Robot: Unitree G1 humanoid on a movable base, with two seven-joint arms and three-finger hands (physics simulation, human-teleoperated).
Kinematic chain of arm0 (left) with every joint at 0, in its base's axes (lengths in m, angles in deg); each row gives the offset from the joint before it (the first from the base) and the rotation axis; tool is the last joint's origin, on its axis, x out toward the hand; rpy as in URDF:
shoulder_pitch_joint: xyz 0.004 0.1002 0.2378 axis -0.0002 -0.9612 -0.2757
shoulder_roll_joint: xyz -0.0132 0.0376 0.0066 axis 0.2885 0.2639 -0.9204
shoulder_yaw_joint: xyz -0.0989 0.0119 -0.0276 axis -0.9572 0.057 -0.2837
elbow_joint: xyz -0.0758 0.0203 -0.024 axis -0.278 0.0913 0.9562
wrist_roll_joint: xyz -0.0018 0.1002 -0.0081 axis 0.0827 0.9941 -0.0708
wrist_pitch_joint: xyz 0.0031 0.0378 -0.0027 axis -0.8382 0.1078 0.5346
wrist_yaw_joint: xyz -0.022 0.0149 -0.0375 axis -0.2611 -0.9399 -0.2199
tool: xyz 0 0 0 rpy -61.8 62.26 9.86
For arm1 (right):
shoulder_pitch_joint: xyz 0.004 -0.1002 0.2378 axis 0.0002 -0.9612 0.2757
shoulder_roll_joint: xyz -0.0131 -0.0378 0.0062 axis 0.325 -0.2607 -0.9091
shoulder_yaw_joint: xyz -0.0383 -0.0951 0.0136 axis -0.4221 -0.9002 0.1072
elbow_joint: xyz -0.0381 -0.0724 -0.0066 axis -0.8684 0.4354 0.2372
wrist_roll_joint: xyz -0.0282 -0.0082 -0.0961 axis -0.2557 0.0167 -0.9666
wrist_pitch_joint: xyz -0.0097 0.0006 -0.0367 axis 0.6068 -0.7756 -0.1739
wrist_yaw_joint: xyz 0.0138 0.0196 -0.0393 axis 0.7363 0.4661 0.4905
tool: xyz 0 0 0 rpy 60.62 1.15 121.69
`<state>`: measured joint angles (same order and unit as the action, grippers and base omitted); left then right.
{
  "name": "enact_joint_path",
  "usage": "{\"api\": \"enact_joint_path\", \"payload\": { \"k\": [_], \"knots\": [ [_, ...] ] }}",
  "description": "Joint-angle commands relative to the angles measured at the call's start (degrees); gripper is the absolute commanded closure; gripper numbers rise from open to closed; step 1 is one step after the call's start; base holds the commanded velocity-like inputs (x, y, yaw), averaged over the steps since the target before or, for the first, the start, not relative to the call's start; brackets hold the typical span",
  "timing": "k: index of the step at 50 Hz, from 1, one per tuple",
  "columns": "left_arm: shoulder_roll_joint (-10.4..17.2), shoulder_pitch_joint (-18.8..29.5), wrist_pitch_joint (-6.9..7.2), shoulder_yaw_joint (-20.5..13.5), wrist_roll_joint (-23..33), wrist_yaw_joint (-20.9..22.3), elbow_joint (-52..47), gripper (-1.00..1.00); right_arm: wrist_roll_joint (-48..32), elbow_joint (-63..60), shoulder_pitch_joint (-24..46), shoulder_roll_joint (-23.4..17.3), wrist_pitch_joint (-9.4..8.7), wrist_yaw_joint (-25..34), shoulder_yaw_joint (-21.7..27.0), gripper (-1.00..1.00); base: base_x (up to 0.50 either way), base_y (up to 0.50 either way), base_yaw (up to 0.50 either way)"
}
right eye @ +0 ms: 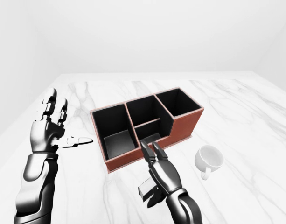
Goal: Pick up the book and place it in the front compartment of the caddy.
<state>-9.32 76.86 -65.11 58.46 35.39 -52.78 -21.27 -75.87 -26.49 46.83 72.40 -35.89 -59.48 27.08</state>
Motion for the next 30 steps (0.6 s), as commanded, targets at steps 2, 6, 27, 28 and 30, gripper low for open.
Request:
{"api": "enact_joint_path", "payload": {
  "k": [2,6,27,28,30],
  "knots": [
    [0.0,0.0,0.00,0.1,0.1,0.0,0.0,-0.96,-0.3,1.4,0.4,0.1,0.00,-0.4,0.4,-1.00,0.00,0.00,0.00],
    [0.0,0.0,0.00,0.0,0.1,0.0,0.2,-0.96,-0.3,2.2,0.7,0.2,0.00,-0.7,0.5,-1.00,0.00,0.00,0.00],
    [0.1,0.1,0.00,-0.1,0.1,-0.1,-0.3,-0.96,-1.0,4.5,1.5,0.3,0.00,-1.6,0.6,-1.00,0.00,0.00,0.00],
    [0.0,0.0,0.00,-0.1,0.1,-0.1,-0.3,-0.96,-1.0,4.5,1.5,0.3,0.00,-1.6,0.6,-1.00,0.00,0.00,0.00],
    [0.0,0.0,0.00,0.0,0.2,-0.1,-0.3,-0.96,-1.0,4.5,1.5,0.3,0.00,-1.6,0.6,-1.00,0.00,0.00,0.00]
  ]
}}
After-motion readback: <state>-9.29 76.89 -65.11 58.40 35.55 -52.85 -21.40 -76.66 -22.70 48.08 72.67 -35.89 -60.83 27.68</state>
